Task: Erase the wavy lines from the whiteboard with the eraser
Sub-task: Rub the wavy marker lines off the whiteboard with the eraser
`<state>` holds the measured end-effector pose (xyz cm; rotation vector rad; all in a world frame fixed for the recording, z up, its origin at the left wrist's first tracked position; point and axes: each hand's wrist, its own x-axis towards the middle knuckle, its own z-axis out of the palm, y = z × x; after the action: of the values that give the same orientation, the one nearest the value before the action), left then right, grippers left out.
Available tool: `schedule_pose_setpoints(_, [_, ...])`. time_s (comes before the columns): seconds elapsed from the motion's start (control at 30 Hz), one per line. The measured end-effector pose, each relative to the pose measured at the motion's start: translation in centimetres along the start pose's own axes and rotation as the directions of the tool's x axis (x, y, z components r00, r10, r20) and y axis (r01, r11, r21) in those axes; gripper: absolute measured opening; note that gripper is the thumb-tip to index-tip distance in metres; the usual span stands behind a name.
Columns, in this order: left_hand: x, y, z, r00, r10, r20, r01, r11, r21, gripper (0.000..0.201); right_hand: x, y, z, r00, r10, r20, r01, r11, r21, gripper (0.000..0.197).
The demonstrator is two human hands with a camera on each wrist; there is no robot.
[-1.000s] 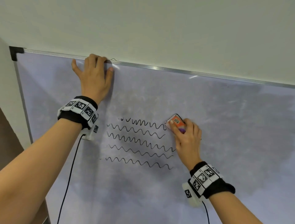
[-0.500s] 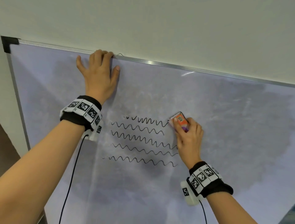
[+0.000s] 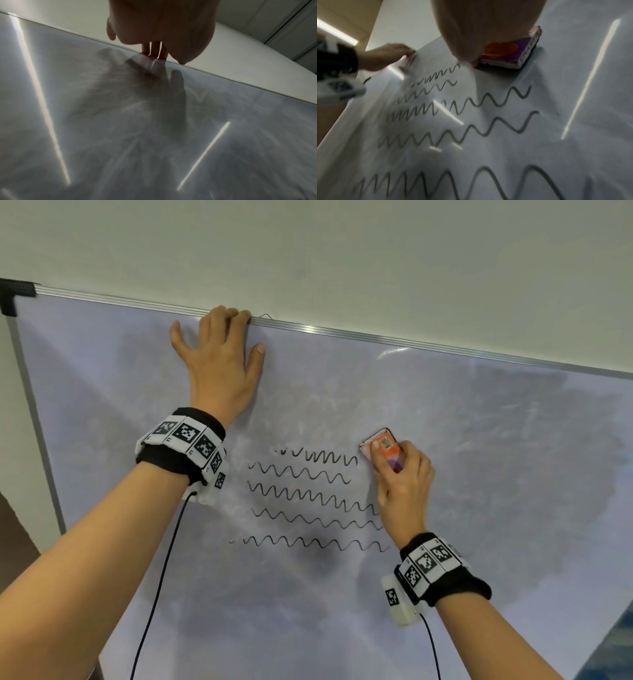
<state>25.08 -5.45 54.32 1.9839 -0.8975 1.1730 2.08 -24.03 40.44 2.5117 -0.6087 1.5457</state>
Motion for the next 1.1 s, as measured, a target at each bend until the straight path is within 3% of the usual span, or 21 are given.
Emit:
schedule_pose_setpoints(0.27, [0.0, 0.0, -1.1, 0.997, 0.001, 0.083, -0.004, 0.999, 0.035, 0.046, -5.6, -1.0, 1.3, 0.972, -0.172, 0.162, 0.181, 0.983, -0.043, 0.081])
schedule_pose_setpoints(0.43, [-0.1, 0.1, -1.4, 0.995, 0.026, 0.092, -0.03, 0.999, 0.037, 0.045, -1.0, -1.7, 0.3, 0.998, -0.039, 0.054, 0.039, 0.999, -0.012, 0.066])
schedule_pose_setpoints(0.53, [-0.1, 0.0, -1.4, 0.994, 0.033, 0.1, -0.038, 0.998, 0.049, 0.045, -0.5, -2.5, 0.7, 1.0, -0.02, 0.022, 0.02, 1.0, 0.011, 0.061])
schedule_pose_setpoints(0.6, [-0.1, 0.1, -1.5, 0.994, 0.032, 0.103, -0.038, 0.998, 0.054, 0.045, -2.3, -2.8, 1.2, 0.995, -0.075, 0.064, 0.075, 0.997, 0.007, 0.067])
schedule_pose_setpoints(0.7, [-0.1, 0.2, -1.7, 0.992, 0.032, 0.119, -0.039, 0.998, 0.056, 0.045, -5.6, -3.1, 1.6, 0.948, -0.236, 0.215, 0.249, 0.968, -0.034, 0.082])
schedule_pose_setpoints(0.77, [0.0, 0.2, -1.8, 0.991, 0.032, 0.129, -0.041, 0.997, 0.069, 0.046, -5.2, -2.9, 1.4, 0.934, -0.273, 0.231, 0.291, 0.956, -0.042, 0.083])
schedule_pose_setpoints(0.93, [0.1, 0.2, -1.9, 0.988, 0.028, 0.151, -0.042, 0.995, 0.093, 0.046, 1.0, -3.4, 0.3, 0.999, -0.039, 0.007, 0.039, 0.999, 0.019, 0.062])
schedule_pose_setpoints(1.03, [0.1, 0.3, -2.1, 0.988, 0.029, 0.152, -0.043, 0.995, 0.089, 0.046, 1.4, -3.9, 0.6, 0.999, -0.052, -0.016, 0.052, 0.998, 0.029, 0.061])
schedule_pose_setpoints(1.1, [0.1, 0.3, -2.2, 0.987, 0.027, 0.157, -0.042, 0.995, 0.094, 0.046, -0.8, -4.3, 1.3, 0.991, -0.126, 0.055, 0.125, 0.992, 0.015, 0.071])
